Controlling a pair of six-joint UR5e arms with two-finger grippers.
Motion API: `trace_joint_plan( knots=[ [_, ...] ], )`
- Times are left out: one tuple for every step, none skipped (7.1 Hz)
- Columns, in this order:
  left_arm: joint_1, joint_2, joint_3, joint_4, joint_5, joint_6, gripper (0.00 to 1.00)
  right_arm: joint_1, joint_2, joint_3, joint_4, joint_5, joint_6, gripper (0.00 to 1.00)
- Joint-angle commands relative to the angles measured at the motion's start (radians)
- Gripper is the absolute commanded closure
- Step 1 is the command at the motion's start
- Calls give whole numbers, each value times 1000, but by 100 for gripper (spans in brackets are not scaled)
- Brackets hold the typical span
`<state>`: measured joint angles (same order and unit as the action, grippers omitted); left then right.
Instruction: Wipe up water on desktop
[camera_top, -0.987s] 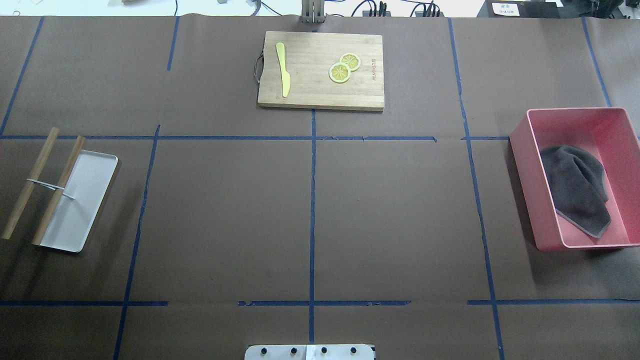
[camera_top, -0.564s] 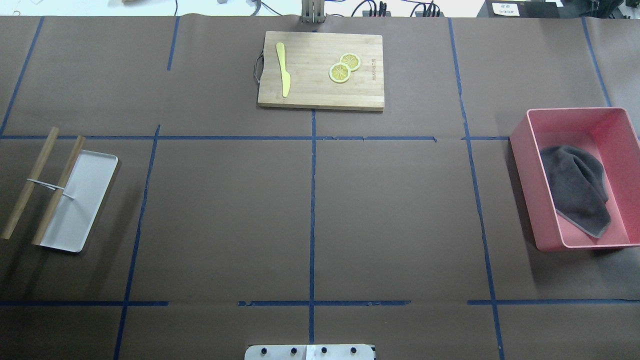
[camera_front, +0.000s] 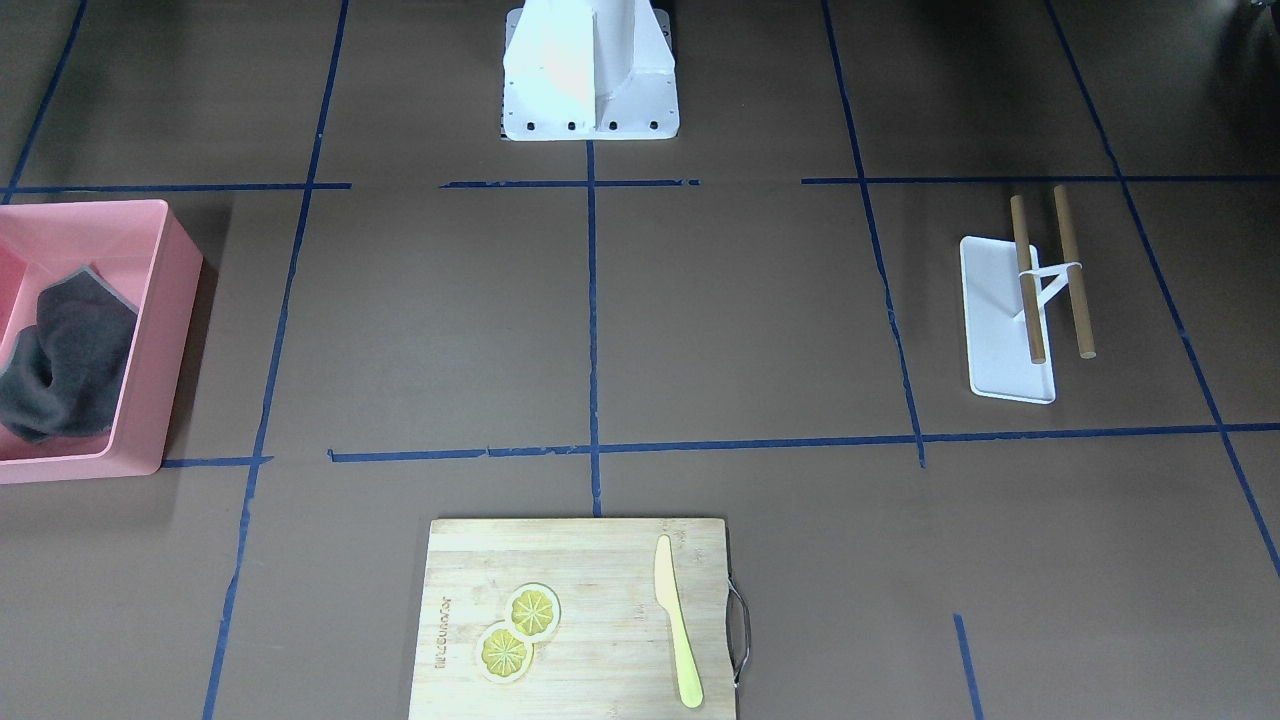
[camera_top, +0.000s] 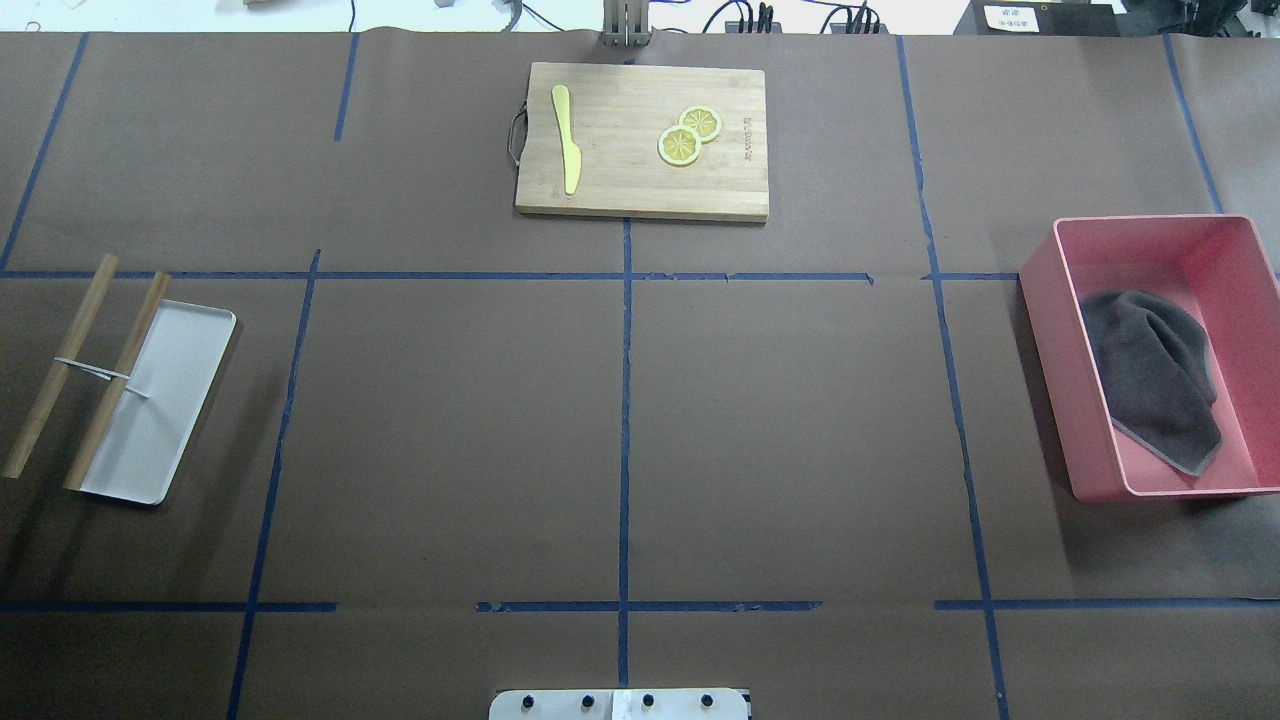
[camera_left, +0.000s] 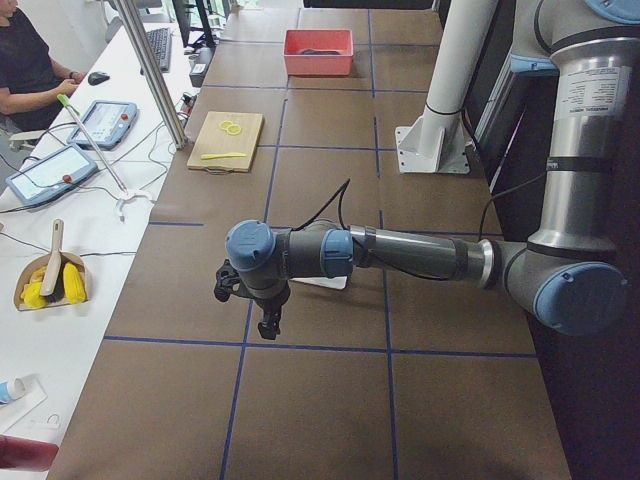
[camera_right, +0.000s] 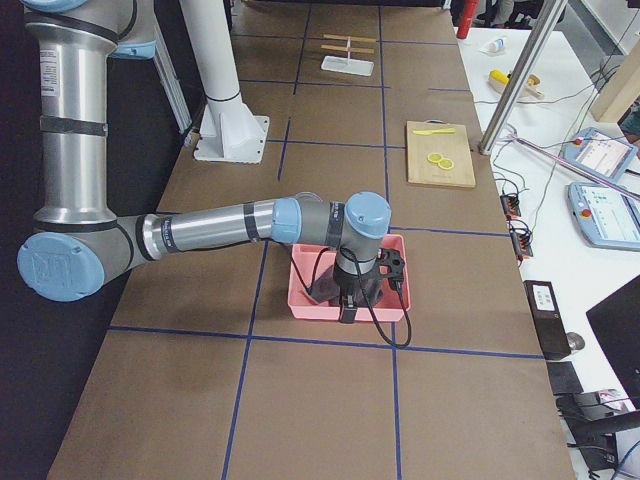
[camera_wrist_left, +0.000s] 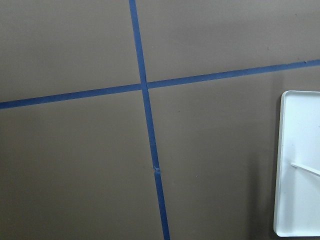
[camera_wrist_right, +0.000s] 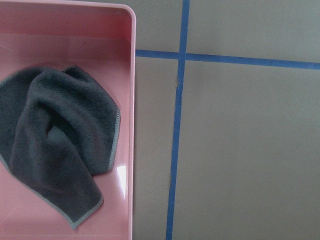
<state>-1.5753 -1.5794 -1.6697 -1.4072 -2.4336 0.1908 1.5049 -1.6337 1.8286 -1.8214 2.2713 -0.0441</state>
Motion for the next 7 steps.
trace_joint_plan(
  knots=[
    [0, 4, 8, -7, 2, -1, 0, -3, 0, -5, 4, 1, -2, 0],
    [0, -1, 2, -6, 5, -1, 0, -3, 0, -5, 4, -1, -2, 0],
    [0, 1, -5, -6, 5, -1, 0, -3, 1, -5, 5, 1, -2, 0],
    [0, 1, -7, -6, 5, 2, 0, -3, 2, -3, 5, 1, -2, 0],
    [0, 2, -8, -6, 5, 3, 0, -3, 3, -3, 5, 1, -2, 0],
    [0, 2, -8, -6, 5, 4, 0, -5, 3, 0, 5, 1, -2, 0],
    [0, 4, -8, -6, 5, 4, 0, -5, 3, 0, 5, 1, -2, 0]
  ],
)
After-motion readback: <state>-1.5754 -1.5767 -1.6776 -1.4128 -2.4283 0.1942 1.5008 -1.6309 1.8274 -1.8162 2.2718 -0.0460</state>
